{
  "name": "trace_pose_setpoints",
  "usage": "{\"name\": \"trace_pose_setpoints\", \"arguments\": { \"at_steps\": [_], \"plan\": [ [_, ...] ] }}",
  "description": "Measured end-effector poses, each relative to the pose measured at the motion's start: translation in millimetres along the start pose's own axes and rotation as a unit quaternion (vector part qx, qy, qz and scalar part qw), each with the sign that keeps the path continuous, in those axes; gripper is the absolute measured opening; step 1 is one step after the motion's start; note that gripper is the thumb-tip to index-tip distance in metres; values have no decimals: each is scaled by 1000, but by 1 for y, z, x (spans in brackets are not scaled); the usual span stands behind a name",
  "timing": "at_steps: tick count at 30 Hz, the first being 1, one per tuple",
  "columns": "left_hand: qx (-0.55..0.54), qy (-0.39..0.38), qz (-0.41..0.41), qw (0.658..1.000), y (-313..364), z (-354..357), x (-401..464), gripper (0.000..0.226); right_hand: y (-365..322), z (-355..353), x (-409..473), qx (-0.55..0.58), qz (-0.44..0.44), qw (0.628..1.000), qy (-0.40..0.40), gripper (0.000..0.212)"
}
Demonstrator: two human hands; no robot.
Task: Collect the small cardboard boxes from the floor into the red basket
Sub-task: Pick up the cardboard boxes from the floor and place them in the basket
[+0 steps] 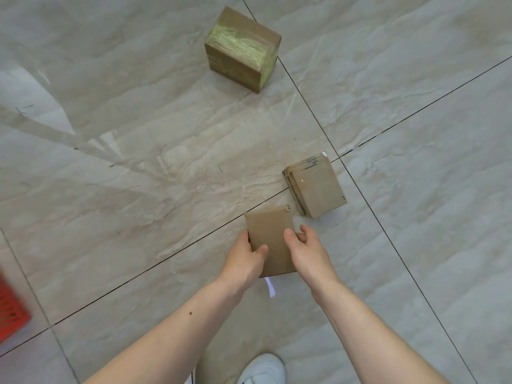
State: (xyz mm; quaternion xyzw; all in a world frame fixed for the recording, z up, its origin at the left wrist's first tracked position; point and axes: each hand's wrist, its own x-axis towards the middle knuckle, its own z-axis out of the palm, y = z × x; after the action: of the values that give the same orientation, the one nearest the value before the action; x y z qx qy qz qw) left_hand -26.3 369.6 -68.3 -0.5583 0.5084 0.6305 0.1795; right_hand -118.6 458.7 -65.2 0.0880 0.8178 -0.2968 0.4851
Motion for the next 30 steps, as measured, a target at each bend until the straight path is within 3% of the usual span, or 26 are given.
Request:
{"name": "trace_pose_setpoints", "arguments": {
  "at_steps": [14, 18, 27, 30],
  "plan": [
    [-48, 92, 137, 985, 118, -103, -183, 46, -141, -31, -182, 12, -108, 993, 52, 49],
    [-57, 115, 175, 976, 140, -129, -224, 47, -179, -36, -227, -3, -162, 984, 72, 57],
    [-109, 154, 208, 960, 138, -175, -294, 48, -208, -17, -296, -45, -235, 968, 81, 63],
    [-129, 172, 205, 955, 122, -189, -309, 48, -208, -3, -317, -82, -242, 964, 70, 54]
  ]
}}
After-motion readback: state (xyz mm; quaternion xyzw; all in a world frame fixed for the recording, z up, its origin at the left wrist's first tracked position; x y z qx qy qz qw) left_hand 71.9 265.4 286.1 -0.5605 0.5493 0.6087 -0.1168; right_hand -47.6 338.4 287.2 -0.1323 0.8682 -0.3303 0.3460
